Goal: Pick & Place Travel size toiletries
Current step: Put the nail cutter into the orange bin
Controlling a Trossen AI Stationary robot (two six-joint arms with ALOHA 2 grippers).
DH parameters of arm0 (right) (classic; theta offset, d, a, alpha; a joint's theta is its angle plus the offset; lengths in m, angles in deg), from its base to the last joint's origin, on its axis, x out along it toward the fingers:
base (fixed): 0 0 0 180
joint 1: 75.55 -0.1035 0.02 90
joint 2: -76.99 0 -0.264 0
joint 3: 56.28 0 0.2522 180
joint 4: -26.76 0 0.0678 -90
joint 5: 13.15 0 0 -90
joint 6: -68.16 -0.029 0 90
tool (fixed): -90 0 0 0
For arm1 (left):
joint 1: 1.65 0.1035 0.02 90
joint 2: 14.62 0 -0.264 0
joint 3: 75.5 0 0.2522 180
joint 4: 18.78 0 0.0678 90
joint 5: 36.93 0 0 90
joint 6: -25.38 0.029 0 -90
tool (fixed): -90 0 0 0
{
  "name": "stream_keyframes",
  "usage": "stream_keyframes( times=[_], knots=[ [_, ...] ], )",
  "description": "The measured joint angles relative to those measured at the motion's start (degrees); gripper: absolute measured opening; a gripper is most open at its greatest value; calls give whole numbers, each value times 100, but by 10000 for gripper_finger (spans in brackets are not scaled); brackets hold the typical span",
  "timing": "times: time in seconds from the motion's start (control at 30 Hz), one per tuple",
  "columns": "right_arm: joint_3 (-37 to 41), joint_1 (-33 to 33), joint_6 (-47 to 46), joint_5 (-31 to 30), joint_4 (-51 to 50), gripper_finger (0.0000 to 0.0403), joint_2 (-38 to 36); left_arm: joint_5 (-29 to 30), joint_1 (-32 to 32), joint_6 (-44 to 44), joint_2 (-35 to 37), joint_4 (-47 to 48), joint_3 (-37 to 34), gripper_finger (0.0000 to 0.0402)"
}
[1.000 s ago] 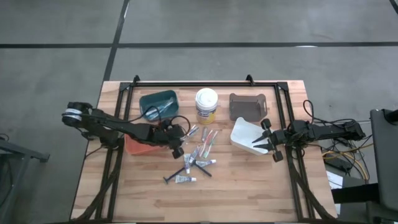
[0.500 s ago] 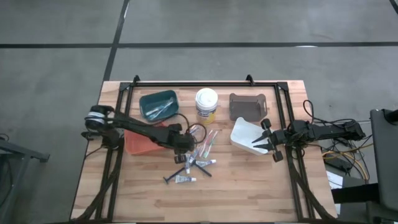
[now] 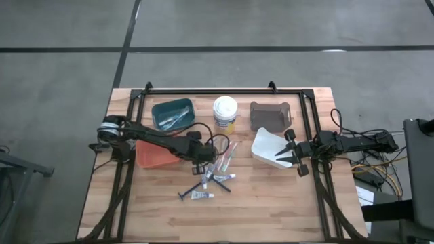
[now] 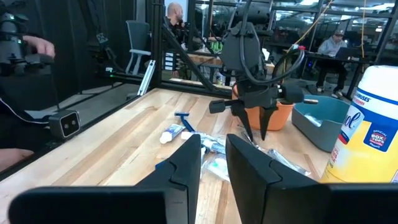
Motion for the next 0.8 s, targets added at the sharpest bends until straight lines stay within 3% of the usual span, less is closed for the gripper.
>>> stream_keyframes(
  times=[0.3, 0.5, 0.8],
  knots=[
    [0, -1, 1, 1, 0, 76, -1, 76, 12, -696, -4, -283, -7, 108],
    [0, -2, 0, 0, 0, 83, -1, -149, 21, -658, -4, -89, -13, 112],
    [0, -2, 1, 0, 0, 77, -1, -164, 62, -843, -4, 6, -92, 192]
  ],
)
